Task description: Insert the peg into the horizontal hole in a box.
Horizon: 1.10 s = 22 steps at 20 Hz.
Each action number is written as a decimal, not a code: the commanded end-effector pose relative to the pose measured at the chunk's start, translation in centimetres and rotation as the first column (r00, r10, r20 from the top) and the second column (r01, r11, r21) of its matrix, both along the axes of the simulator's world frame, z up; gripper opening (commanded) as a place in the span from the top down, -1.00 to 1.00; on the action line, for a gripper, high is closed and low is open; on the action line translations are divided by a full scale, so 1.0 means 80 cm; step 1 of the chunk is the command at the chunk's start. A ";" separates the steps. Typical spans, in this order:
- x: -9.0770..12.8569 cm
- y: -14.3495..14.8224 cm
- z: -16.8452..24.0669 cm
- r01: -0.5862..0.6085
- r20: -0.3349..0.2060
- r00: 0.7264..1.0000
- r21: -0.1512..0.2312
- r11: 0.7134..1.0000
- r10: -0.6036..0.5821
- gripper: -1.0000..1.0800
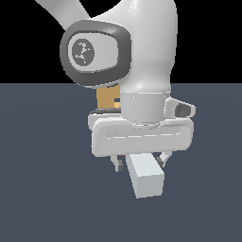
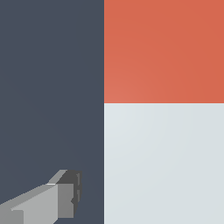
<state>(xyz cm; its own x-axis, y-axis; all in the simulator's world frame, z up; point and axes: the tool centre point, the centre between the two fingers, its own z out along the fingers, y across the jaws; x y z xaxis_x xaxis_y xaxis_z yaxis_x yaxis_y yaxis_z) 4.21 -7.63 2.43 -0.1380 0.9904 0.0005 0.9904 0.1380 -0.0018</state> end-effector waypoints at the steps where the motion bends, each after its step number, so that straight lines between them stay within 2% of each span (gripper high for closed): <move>1: 0.001 0.000 0.000 0.000 0.002 1.000 0.000 1.000 0.000 1.00; 14: 0.000 0.004 0.002 0.000 0.002 1.000 0.000 1.000 0.000 1.00; 18: -0.003 0.022 0.011 0.001 0.002 1.000 0.000 1.000 -0.001 1.00; 22: -0.010 0.055 0.029 0.003 0.002 1.000 0.000 1.000 -0.003 1.00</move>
